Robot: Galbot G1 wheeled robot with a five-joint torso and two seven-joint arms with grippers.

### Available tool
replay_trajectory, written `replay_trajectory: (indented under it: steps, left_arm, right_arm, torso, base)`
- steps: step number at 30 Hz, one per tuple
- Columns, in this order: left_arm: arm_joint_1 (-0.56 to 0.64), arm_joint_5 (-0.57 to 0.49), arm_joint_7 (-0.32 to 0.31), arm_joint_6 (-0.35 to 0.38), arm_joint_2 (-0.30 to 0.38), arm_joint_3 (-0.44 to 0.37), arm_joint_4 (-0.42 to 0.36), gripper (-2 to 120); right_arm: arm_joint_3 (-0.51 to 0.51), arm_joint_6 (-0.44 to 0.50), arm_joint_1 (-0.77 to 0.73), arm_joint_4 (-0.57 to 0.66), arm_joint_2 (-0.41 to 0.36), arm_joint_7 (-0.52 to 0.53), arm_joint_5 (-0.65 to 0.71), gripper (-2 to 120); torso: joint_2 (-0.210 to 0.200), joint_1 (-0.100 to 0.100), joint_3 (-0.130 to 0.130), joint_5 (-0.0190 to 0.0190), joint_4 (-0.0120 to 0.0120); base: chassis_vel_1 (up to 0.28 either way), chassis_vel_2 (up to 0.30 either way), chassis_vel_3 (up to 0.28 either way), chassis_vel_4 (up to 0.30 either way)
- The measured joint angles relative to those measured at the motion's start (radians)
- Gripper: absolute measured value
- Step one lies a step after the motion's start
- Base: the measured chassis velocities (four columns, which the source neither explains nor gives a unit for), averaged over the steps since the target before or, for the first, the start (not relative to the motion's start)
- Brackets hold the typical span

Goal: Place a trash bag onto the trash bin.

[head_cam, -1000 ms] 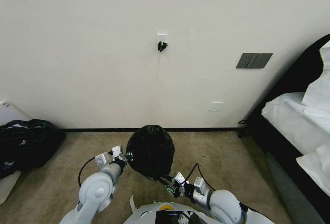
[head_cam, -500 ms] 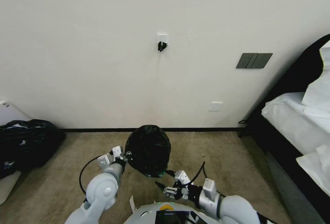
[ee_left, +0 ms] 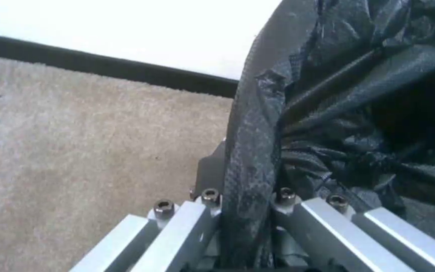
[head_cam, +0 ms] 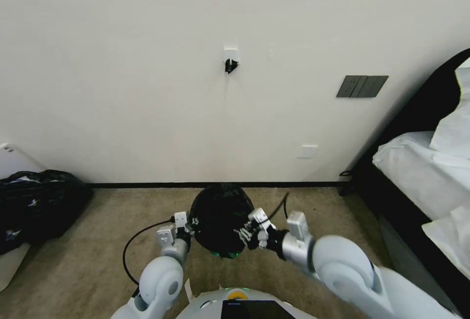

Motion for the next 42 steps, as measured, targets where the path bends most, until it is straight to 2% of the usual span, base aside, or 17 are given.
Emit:
replay_trajectory:
  steps: [2,3,5,6,9,10,14,19,28,42]
  left_arm:
    - [0.001,0.046,0.002,-0.004,-0.015,0.028,0.007,2]
    - [0.001,0.046,0.002,-0.004,-0.015,0.028,0.007,2]
    - [0.0,0.079,0.002,-0.008,-0.03,0.049,0.02,2]
    - [0.0,0.079,0.002,-0.008,-0.03,0.049,0.02,2]
    - [-0.002,0.111,0.0,-0.01,-0.041,0.074,0.033,2]
    - [-0.002,0.111,0.0,-0.01,-0.041,0.074,0.033,2]
    - [-0.008,0.156,0.0,-0.014,-0.046,0.093,0.049,2]
    - [-0.019,0.18,0.0,-0.015,-0.051,0.112,0.069,2]
    - [-0.039,0.185,-0.002,-0.015,-0.053,0.13,0.074,2]
    - [-0.051,0.201,0.001,-0.012,-0.061,0.147,0.075,2]
  right_arm:
    - [-0.14,0.0,0.177,-0.069,-0.003,0.073,0.057,0]
    - [-0.14,0.0,0.177,-0.069,-0.003,0.073,0.057,0]
    - [-0.25,0.0,0.281,-0.139,0.008,0.129,0.063,0]
    - [-0.25,0.0,0.281,-0.139,0.008,0.129,0.063,0]
    - [-0.352,0.0,0.365,-0.232,0.029,0.189,0.044,0]
    - [-0.352,0.0,0.365,-0.232,0.029,0.189,0.044,0]
    - [-0.455,0.002,0.429,-0.316,0.054,0.245,0.022,0]
    - [-0.529,0.003,0.462,-0.37,0.086,0.282,0.02,0]
    - [-0.6,0.005,0.489,-0.439,0.147,0.313,0.007,0]
    - [-0.665,0.006,0.514,-0.571,0.24,0.338,-0.088,0]
  torso:
    - [0.0,0.0,0.0,-0.0002,0.0006]
    - [0.0,0.0,0.0,-0.0002,0.0006]
    - [0.0,0.0,0.0,-0.0003,0.0005]
    - [0.0,0.0,0.0,-0.0003,0.0005]
    - [0.0,0.0,0.0,-0.0002,0.0003]
    - [0.0,0.0,0.0,-0.0002,0.0003]
    - [0.0,0.0,0.0,-0.0001,0.0002]
    - [0.0,0.0,0.0,-0.0003,0.0002]
    - [0.0,0.0,0.0,-0.0003,0.0003]
    - [0.0,0.0,0.0,-0.0002,0.0003]
  base:
    - [0.0,0.0,0.0,0.0]
    - [0.0,0.0,0.0,0.0]
    - [0.0,0.0,0.0,0.0]
    - [0.0,0.0,0.0,0.0]
    - [0.0,0.0,0.0,0.0]
    - [0.0,0.0,0.0,0.0]
    - [0.0,0.0,0.0,0.0]
    - [0.0,0.0,0.0,0.0]
    - [0.0,0.0,0.0,0.0]
    - [0.0,0.0,0.0,0.0]
